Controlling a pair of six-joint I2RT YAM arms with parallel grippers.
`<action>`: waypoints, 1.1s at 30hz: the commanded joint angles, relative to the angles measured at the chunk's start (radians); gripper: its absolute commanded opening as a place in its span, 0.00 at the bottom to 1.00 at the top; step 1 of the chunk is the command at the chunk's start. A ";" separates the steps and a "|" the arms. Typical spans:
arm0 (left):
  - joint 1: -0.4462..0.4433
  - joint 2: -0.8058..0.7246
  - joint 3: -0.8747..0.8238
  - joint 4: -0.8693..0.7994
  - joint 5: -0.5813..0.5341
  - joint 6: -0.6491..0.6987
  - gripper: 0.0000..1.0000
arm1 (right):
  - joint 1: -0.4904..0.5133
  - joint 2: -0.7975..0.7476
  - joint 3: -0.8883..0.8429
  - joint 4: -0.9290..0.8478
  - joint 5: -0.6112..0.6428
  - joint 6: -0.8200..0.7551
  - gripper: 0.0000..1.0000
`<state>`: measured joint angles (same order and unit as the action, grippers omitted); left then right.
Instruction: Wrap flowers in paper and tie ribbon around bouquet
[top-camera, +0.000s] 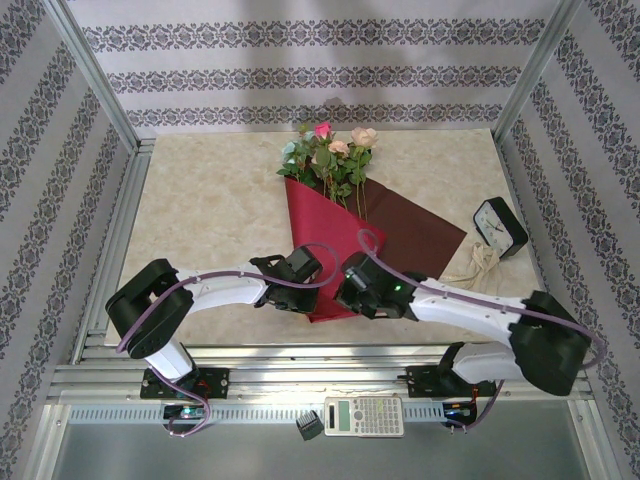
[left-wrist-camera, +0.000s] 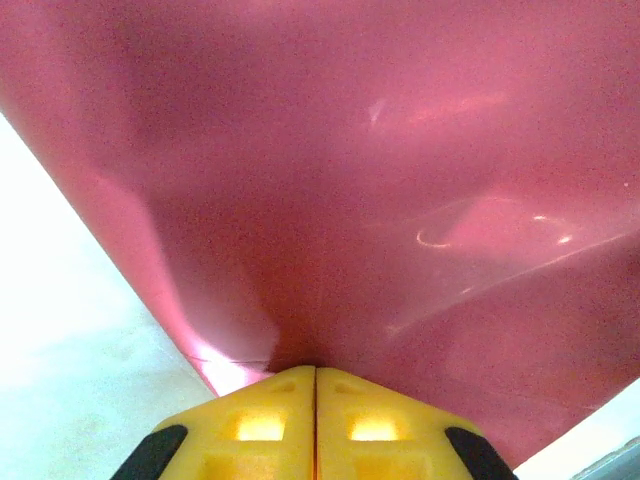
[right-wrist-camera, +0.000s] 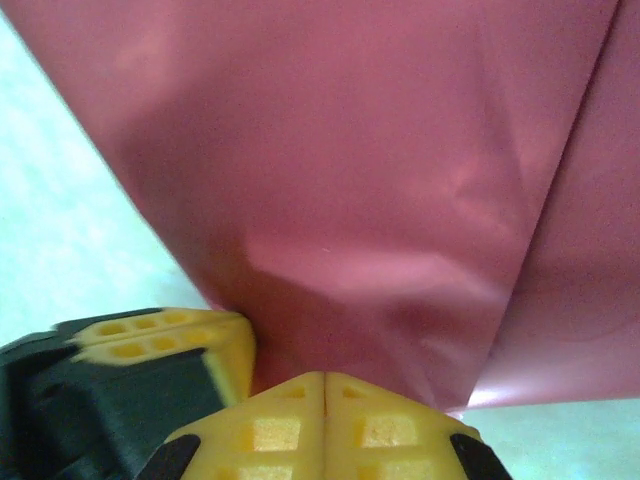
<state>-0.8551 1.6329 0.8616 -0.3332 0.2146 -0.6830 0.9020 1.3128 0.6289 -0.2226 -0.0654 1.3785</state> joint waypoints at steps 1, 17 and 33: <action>0.008 0.008 -0.014 0.015 0.016 -0.009 0.09 | 0.008 0.063 -0.034 0.167 -0.022 0.133 0.00; 0.061 -0.194 -0.083 0.084 0.211 -0.368 0.14 | 0.009 0.192 -0.100 0.078 -0.020 0.089 0.00; 0.060 -0.071 -0.221 0.169 0.257 -0.508 0.04 | 0.009 0.208 -0.106 0.080 -0.023 0.083 0.00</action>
<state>-0.7982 1.5536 0.6563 -0.0967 0.4873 -1.1866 0.9058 1.4597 0.5724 -0.0769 -0.0902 1.4677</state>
